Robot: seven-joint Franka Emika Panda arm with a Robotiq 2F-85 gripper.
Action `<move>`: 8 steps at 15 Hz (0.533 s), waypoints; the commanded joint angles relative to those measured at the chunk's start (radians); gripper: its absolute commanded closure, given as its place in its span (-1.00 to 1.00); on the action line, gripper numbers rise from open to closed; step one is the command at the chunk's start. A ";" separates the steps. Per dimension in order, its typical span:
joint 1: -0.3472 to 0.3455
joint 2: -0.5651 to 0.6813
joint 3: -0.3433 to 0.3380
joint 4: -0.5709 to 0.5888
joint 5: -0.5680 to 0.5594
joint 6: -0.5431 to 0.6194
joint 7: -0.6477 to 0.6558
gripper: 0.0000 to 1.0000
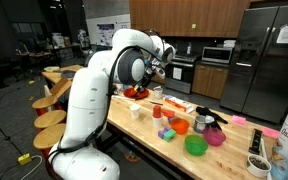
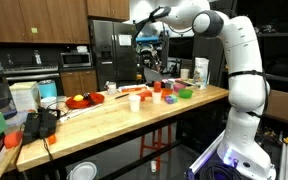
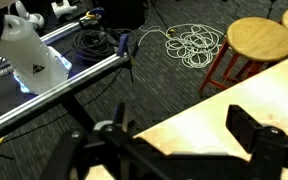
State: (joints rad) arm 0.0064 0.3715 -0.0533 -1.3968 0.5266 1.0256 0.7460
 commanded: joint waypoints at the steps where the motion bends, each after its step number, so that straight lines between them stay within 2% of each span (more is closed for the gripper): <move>1: 0.001 0.008 -0.033 0.069 -0.016 0.052 0.144 -1.00; 8: 0.019 -0.002 -0.047 0.092 -0.142 0.248 0.396 -1.00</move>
State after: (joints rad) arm 0.0091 0.3799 -0.0924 -1.3100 0.4424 1.2129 1.0408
